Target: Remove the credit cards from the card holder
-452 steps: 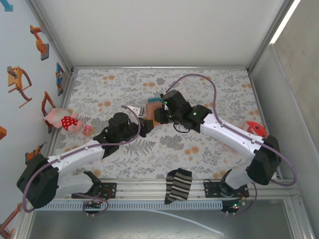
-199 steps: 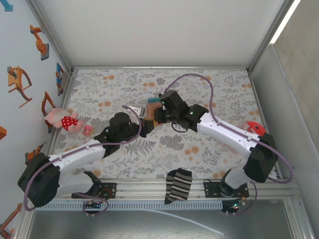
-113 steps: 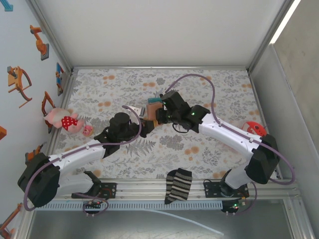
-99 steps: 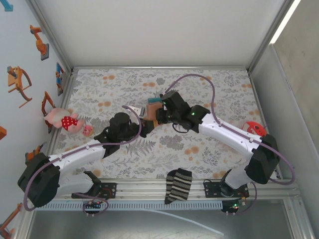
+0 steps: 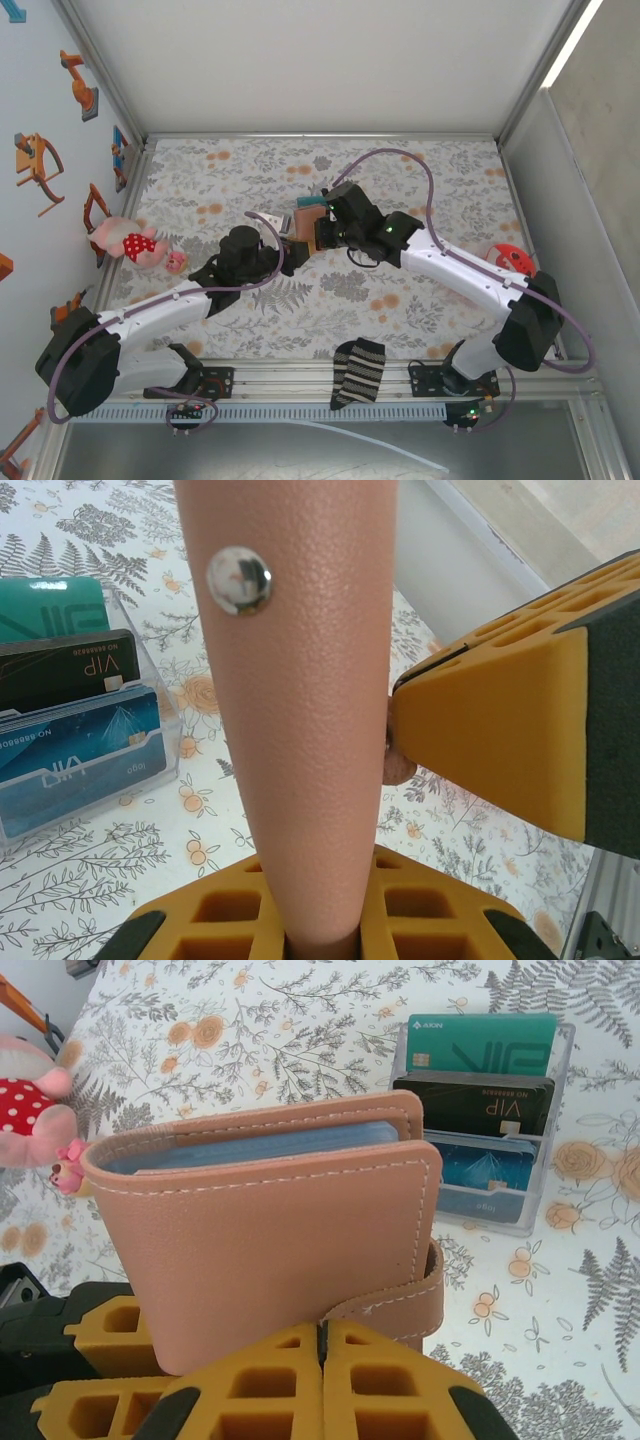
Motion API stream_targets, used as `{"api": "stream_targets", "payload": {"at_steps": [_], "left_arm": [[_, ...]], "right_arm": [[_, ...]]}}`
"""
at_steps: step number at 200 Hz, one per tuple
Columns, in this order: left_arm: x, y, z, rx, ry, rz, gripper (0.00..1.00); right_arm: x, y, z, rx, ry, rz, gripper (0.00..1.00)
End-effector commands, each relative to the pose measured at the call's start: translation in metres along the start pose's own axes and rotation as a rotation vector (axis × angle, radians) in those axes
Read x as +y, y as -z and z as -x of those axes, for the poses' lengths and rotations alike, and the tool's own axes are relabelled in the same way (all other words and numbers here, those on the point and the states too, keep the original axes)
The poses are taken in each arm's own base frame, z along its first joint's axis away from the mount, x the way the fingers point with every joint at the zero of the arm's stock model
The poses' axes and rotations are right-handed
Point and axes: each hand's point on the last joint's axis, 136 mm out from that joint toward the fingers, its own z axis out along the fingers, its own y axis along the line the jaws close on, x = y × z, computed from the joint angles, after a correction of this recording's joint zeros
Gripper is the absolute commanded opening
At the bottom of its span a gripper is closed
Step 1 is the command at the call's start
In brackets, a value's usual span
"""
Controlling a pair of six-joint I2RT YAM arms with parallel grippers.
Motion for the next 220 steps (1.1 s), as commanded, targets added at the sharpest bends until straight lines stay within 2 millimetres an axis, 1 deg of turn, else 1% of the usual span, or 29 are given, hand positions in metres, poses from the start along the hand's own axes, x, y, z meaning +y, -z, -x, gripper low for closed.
{"api": "stream_targets", "payload": {"at_steps": [1,115,220], "left_arm": [[-0.026,0.007,0.036,-0.106,-0.052,-0.077,0.00],[-0.026,0.008,0.034,-0.100,-0.051,-0.075,0.00],[-0.028,0.009,0.034,-0.093,-0.059,-0.086,0.00]], "right_arm": [[-0.007,0.006,-0.004,-0.004,0.009,-0.029,0.00],[-0.008,0.014,0.000,-0.025,0.034,-0.032,0.00],[-0.010,0.027,0.004,-0.056,0.068,-0.035,0.00]]}}
